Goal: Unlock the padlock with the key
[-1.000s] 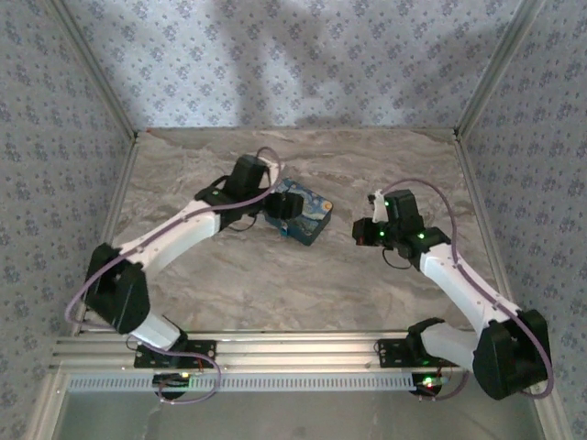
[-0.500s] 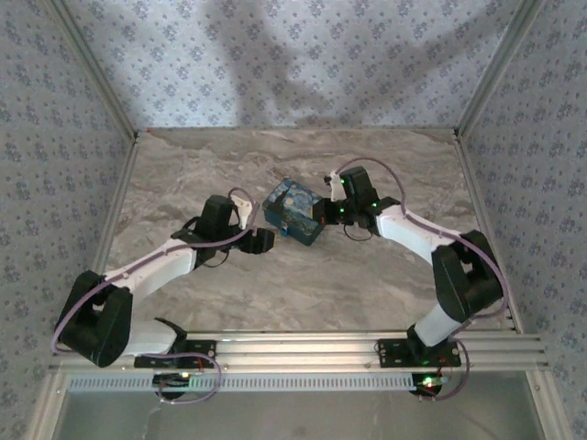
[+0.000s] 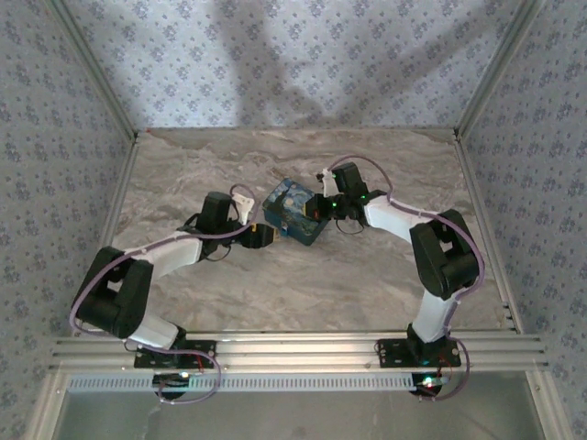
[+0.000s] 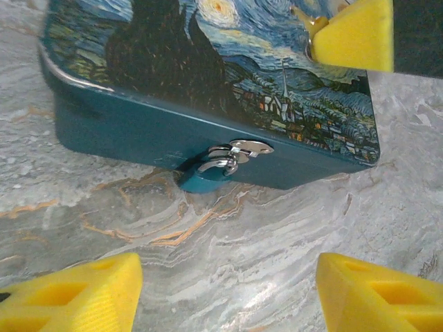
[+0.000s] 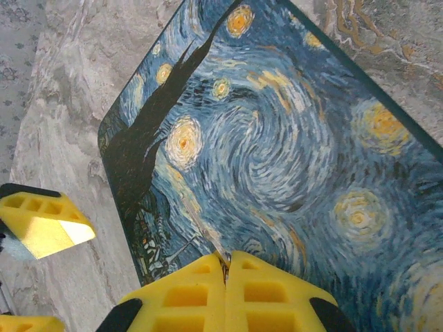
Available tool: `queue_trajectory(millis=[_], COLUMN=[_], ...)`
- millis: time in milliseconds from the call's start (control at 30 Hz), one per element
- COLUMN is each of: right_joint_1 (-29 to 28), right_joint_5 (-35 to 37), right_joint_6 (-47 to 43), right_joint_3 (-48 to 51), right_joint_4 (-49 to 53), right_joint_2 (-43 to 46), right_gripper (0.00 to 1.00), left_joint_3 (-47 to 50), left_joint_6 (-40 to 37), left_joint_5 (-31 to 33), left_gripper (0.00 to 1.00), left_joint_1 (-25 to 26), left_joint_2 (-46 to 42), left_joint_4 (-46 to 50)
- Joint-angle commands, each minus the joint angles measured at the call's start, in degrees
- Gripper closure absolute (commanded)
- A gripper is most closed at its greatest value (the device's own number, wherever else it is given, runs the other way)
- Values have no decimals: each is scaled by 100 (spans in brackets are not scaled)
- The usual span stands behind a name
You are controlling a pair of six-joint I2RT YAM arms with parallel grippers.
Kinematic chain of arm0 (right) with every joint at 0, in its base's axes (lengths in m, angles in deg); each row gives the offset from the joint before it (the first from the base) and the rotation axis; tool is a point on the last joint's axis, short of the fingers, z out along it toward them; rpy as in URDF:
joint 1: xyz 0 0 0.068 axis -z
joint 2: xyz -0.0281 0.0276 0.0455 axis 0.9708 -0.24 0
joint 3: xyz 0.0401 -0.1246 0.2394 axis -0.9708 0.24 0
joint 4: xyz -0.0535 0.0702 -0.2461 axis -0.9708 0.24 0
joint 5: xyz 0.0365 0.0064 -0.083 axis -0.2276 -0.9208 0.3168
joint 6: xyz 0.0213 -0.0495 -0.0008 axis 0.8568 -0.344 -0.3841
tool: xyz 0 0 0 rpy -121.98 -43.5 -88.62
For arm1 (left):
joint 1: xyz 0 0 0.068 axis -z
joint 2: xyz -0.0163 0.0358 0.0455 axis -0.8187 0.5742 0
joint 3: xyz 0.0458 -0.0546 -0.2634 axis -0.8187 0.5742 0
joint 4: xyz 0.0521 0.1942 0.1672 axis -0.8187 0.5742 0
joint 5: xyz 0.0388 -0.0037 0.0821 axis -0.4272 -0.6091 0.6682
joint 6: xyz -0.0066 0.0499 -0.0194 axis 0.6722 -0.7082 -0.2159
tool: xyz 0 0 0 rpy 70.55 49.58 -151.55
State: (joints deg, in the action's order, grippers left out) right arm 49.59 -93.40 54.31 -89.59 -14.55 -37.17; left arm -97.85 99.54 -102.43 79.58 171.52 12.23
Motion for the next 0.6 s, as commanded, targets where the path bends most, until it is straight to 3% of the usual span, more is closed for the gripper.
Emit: queue_trajectory(millis=[0, 567], right_joint_1=[26, -7], right_joint_5=[33, 268], right_joint_6=[-58, -289], right_joint_3=[-57, 111], right_joint_4=[253, 493], right_joint_2=[-189, -262], right_gripper=[100, 100], left_joint_3=[-117, -353], left_joint_6=[-229, -556], left_joint_5=[-284, -276], left_gripper=[37, 41], left_joint_1=[-25, 155], left_joint_2=[252, 1379], left_joint_4=[-511, -1463])
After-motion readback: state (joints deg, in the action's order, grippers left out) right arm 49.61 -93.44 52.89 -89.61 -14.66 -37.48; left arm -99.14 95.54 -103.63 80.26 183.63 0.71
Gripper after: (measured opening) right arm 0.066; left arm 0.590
